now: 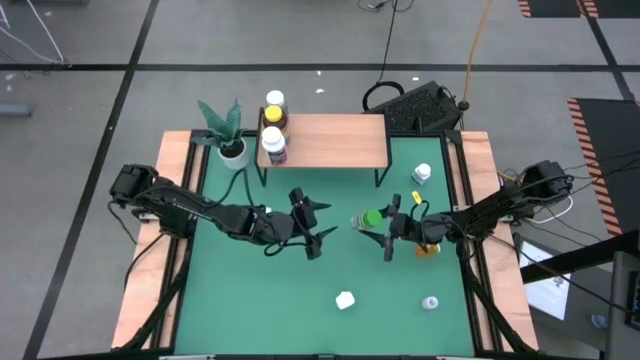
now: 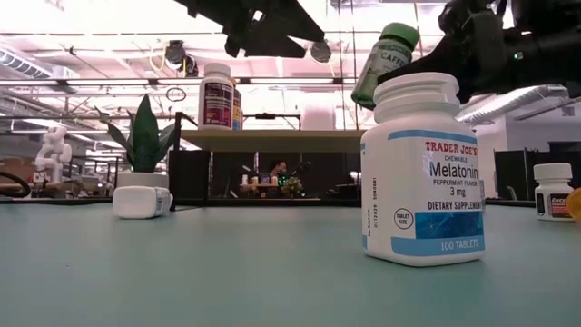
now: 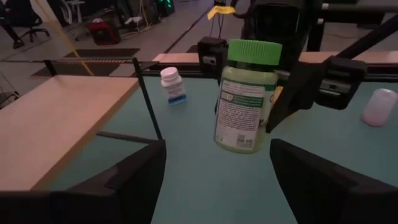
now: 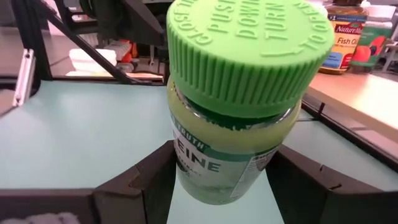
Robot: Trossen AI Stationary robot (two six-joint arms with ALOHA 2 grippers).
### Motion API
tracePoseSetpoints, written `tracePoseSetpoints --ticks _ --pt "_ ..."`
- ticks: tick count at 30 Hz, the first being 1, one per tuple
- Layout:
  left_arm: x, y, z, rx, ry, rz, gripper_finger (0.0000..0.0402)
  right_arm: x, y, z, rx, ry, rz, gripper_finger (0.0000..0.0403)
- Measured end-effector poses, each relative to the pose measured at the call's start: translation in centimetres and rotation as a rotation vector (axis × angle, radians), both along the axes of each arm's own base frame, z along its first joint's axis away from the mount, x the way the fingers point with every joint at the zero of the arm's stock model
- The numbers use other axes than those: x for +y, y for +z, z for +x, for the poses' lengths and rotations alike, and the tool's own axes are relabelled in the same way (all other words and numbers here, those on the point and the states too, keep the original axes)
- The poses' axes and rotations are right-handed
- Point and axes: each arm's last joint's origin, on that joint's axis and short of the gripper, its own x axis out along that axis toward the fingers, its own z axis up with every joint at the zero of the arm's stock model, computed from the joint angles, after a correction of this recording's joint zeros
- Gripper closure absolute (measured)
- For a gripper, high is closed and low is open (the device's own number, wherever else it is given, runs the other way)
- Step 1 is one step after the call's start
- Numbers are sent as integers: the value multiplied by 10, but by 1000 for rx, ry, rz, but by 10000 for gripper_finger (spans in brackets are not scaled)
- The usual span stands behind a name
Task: Pick and place medicine bottles onto shelf by color
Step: Put the light green pill bottle on the shelf
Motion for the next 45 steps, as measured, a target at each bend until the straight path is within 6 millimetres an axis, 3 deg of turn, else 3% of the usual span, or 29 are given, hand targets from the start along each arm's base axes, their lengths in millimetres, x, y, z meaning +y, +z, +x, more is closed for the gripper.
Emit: tracePoseSetpoints --ticks 6,22,36,45 --pt "0 1 0 -13 7 -13 130 0 0 0 -19 -9 104 190" --pt "10 1 2 -22 44 -34 146 -3 -8 2 48 45 113 190" --pt "16 1 3 -35 71 -66 151 3 0 17 14 256 135 186" --pt "14 5 5 -78 -1 -99 151 1 -3 19 58 167 138 187"
